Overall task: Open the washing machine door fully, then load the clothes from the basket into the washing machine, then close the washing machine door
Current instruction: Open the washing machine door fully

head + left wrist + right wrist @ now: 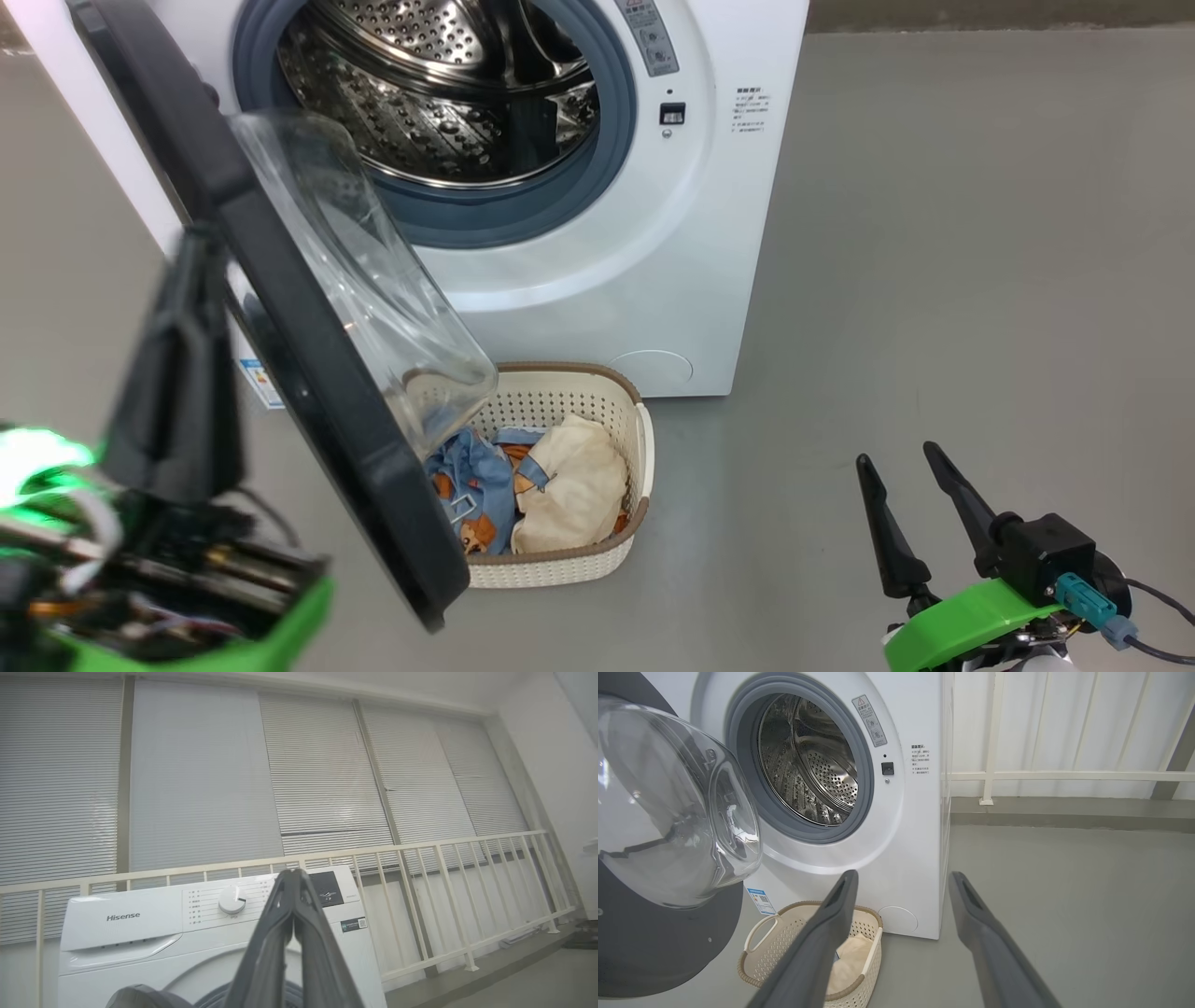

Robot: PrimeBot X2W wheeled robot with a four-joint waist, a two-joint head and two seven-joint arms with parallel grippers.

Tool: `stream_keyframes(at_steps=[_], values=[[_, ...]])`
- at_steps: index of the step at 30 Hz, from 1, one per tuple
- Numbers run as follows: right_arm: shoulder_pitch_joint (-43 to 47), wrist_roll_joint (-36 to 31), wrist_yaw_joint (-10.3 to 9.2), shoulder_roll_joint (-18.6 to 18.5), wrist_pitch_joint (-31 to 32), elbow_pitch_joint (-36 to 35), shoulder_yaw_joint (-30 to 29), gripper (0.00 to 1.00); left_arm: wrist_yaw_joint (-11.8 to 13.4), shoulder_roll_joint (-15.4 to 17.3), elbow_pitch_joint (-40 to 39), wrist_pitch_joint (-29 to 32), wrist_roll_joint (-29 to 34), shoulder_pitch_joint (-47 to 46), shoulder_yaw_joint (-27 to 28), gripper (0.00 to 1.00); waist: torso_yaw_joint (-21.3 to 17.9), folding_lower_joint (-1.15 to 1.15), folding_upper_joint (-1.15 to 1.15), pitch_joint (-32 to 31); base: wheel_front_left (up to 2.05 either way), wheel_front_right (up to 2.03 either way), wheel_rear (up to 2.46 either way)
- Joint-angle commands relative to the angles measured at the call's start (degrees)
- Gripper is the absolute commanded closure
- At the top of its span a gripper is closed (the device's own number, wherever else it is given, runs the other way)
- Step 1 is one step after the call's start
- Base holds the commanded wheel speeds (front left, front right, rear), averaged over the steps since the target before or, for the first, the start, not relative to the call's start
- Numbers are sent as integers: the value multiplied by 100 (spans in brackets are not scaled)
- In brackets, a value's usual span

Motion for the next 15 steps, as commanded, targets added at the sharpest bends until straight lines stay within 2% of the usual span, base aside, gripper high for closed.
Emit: stream_keyframes(at_steps=[1, 8, 15], values=[[-99, 62, 10, 5, -68, -110, 176, 0, -9, 156, -280, -27, 65, -323, -34, 100, -2, 0, 0, 22, 0, 0, 0], [-160, 107, 10, 4, -68, -76, 235, 0, -9, 187, -477, -27, 92, -550, -1100, 100, -25, 0, 0, 89, 0, 0, 0], [-152, 136, 10, -9, -68, -49, 255, 0, -9, 120, -322, -27, 60, -576, -1791, 100, -29, 0, 0, 111, 0, 0, 0]])
